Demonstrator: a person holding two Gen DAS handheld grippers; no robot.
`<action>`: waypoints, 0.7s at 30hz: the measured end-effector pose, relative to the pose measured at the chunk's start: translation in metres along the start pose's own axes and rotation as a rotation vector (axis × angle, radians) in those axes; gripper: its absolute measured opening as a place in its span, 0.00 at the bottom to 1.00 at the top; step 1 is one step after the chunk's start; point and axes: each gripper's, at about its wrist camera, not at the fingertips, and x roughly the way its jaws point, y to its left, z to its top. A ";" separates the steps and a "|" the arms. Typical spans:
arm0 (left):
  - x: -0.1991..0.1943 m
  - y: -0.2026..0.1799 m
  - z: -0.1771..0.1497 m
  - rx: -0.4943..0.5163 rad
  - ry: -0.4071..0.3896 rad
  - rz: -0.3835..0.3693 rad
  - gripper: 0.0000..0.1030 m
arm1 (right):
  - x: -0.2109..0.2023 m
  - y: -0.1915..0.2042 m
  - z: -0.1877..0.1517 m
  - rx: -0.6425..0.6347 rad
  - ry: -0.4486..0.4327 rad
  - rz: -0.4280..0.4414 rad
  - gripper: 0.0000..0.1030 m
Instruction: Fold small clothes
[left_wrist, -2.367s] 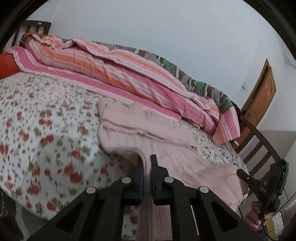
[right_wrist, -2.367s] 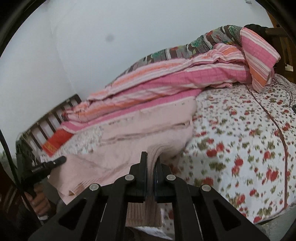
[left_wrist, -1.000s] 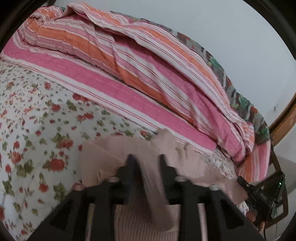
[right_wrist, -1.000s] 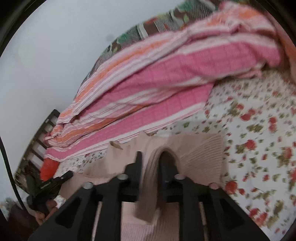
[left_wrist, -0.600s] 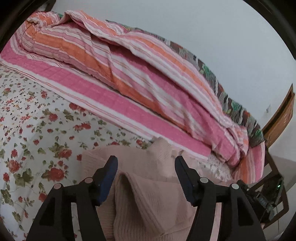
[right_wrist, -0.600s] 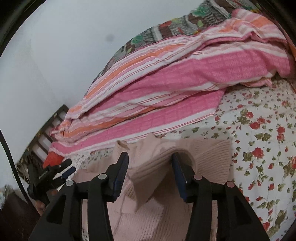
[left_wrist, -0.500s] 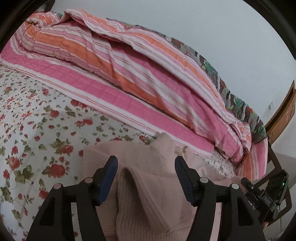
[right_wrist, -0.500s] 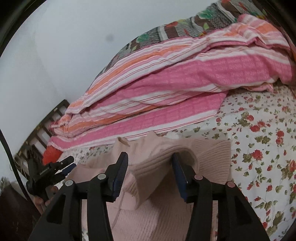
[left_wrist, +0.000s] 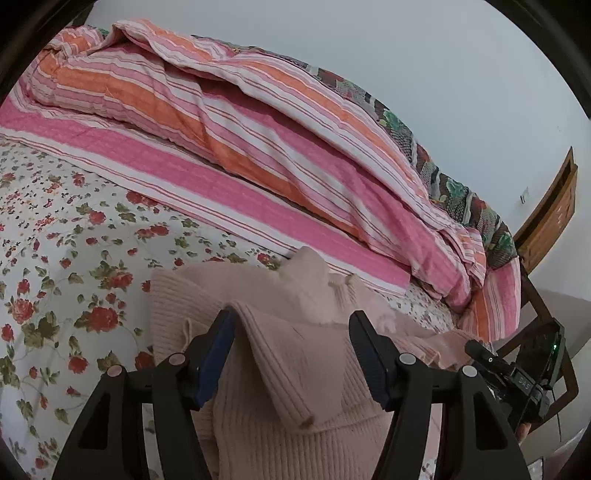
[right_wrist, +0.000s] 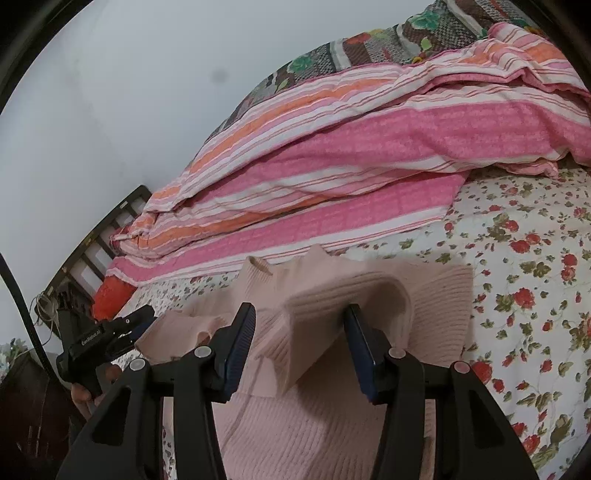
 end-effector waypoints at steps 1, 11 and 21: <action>0.000 -0.001 -0.001 0.002 0.002 0.000 0.60 | 0.001 0.002 -0.001 -0.009 0.005 0.004 0.48; -0.008 -0.018 -0.010 0.071 0.029 -0.013 0.60 | -0.002 0.012 -0.004 -0.046 0.011 0.003 0.48; -0.003 -0.021 -0.011 0.035 0.049 -0.102 0.60 | -0.001 0.011 -0.003 -0.042 0.007 -0.010 0.48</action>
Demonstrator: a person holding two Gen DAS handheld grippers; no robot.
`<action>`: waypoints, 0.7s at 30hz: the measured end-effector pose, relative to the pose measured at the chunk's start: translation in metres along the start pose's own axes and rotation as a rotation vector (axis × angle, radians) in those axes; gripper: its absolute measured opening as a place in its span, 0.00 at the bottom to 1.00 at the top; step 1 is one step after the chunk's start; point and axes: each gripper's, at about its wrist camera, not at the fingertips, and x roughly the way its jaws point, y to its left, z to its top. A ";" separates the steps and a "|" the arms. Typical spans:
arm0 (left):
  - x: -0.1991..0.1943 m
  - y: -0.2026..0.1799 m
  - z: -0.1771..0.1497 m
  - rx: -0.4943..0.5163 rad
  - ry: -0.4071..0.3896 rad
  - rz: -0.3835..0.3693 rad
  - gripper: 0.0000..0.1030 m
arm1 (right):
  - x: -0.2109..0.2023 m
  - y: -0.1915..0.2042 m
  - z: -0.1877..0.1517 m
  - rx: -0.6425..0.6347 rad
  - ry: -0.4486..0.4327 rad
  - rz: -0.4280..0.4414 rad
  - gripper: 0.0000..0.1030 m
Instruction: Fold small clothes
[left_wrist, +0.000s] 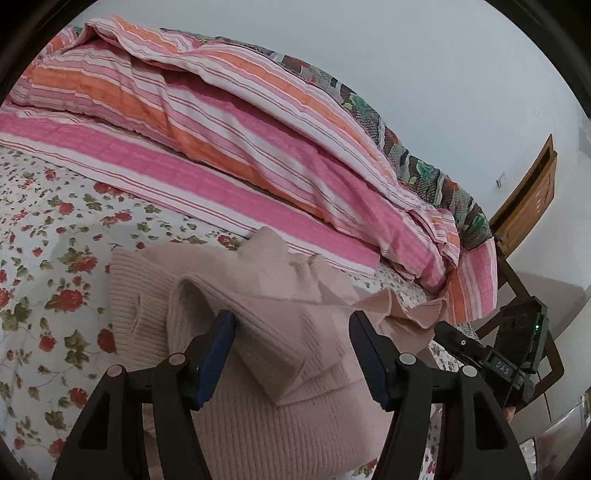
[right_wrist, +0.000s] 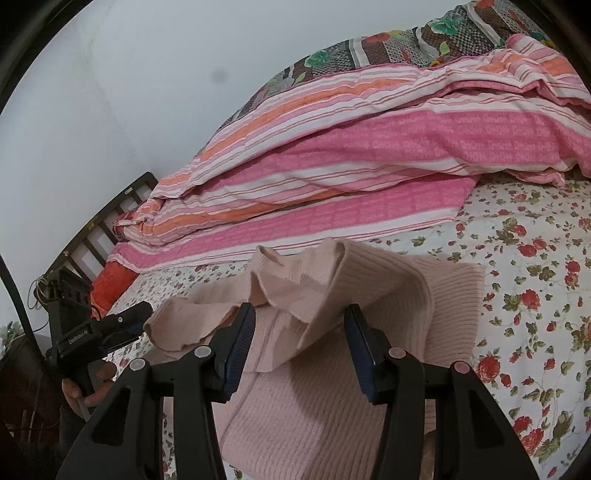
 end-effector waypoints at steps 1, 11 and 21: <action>0.001 0.000 0.000 -0.002 0.001 -0.005 0.60 | 0.000 0.000 0.000 -0.001 0.001 0.000 0.48; -0.001 0.001 0.002 -0.015 -0.029 -0.016 0.60 | -0.004 -0.002 0.002 -0.001 -0.014 -0.011 0.49; 0.001 0.007 0.002 -0.031 -0.009 0.012 0.60 | -0.008 -0.007 0.005 -0.023 -0.028 -0.104 0.49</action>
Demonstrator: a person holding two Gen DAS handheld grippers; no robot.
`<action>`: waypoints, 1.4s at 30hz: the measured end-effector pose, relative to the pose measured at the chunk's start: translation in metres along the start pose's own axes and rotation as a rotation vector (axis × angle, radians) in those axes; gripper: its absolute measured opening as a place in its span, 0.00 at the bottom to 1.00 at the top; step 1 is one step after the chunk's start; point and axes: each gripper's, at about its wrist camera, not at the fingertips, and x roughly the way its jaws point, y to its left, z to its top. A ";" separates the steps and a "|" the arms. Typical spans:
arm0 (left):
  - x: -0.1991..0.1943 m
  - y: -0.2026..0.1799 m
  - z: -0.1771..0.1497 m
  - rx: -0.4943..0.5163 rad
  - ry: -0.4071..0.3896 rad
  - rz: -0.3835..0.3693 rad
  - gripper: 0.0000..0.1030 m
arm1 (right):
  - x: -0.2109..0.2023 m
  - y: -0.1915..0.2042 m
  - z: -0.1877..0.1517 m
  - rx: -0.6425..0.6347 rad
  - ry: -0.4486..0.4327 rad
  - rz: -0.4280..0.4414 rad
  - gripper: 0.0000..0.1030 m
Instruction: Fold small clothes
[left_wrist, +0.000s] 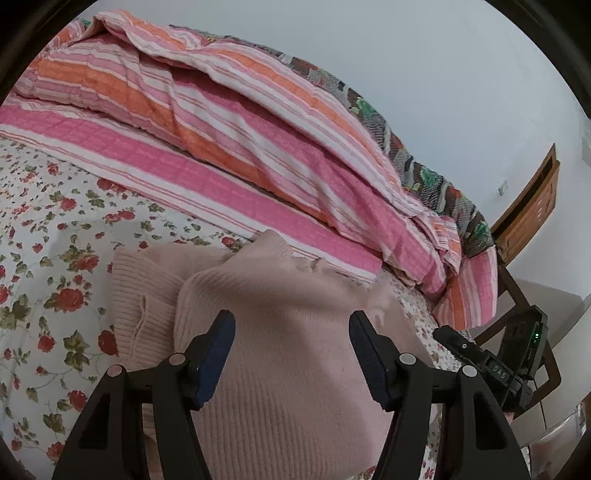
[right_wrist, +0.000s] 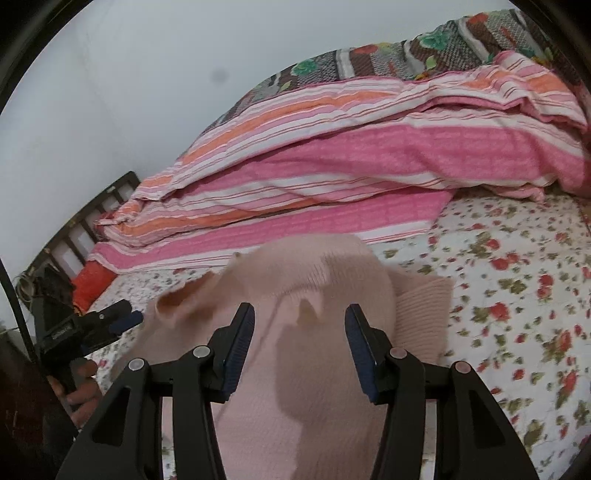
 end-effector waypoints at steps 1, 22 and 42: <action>0.000 0.001 0.000 -0.004 -0.002 0.005 0.60 | 0.000 -0.001 0.000 0.004 0.001 -0.003 0.49; 0.004 0.008 0.001 0.046 -0.054 0.248 0.59 | 0.015 -0.015 -0.004 -0.034 0.051 -0.228 0.49; -0.050 0.000 -0.044 0.160 -0.021 0.251 0.57 | -0.050 -0.011 -0.042 0.021 0.070 -0.177 0.27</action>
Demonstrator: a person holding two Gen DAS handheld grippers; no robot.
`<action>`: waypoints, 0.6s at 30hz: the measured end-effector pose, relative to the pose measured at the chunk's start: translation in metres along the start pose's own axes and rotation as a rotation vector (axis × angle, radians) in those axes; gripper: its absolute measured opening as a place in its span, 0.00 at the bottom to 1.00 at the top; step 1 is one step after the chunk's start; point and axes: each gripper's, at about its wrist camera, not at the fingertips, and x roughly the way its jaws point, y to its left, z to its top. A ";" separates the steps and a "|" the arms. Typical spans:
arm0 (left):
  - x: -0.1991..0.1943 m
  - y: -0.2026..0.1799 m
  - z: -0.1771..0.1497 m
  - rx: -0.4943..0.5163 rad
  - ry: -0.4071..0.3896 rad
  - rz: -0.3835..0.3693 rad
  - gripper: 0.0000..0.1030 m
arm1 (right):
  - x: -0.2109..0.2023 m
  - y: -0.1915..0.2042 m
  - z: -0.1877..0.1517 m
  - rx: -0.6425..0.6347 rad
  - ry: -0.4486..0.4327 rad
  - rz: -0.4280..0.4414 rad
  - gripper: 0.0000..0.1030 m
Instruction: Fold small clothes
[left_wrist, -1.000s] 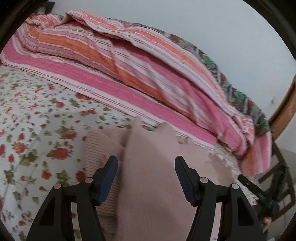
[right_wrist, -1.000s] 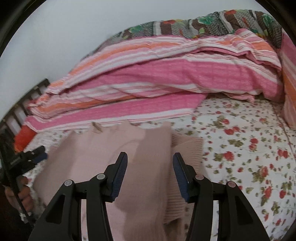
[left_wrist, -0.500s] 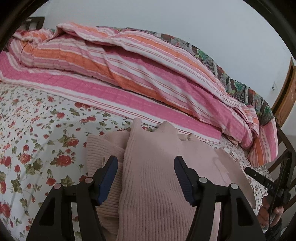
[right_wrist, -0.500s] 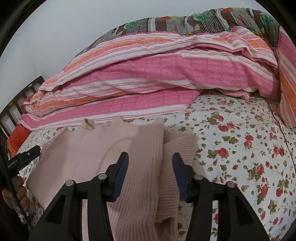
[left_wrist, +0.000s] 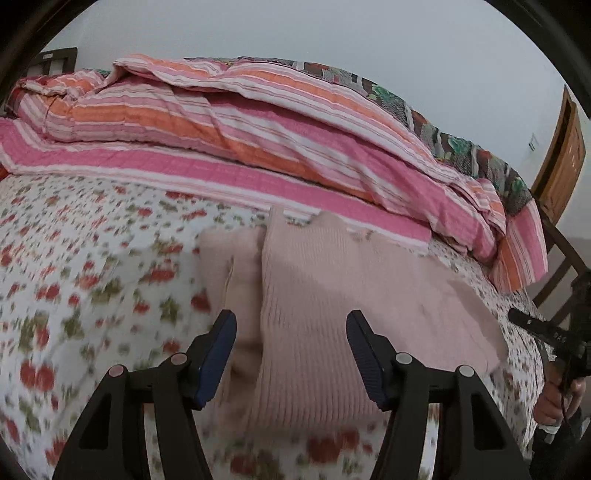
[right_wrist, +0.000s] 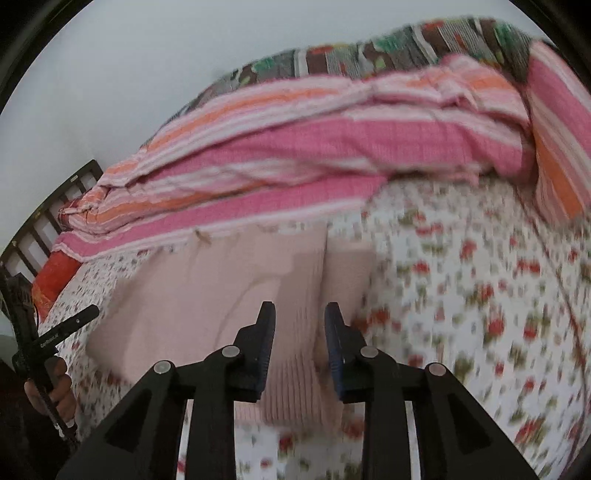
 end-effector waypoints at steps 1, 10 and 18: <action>-0.003 0.001 -0.006 -0.004 0.001 -0.009 0.57 | 0.001 -0.002 -0.007 0.005 0.009 0.003 0.27; 0.011 -0.002 -0.024 0.012 0.024 0.019 0.42 | 0.014 -0.006 -0.035 -0.008 0.050 0.033 0.26; 0.001 0.011 -0.022 -0.030 0.011 -0.004 0.07 | 0.011 -0.005 -0.042 -0.045 0.028 0.111 0.06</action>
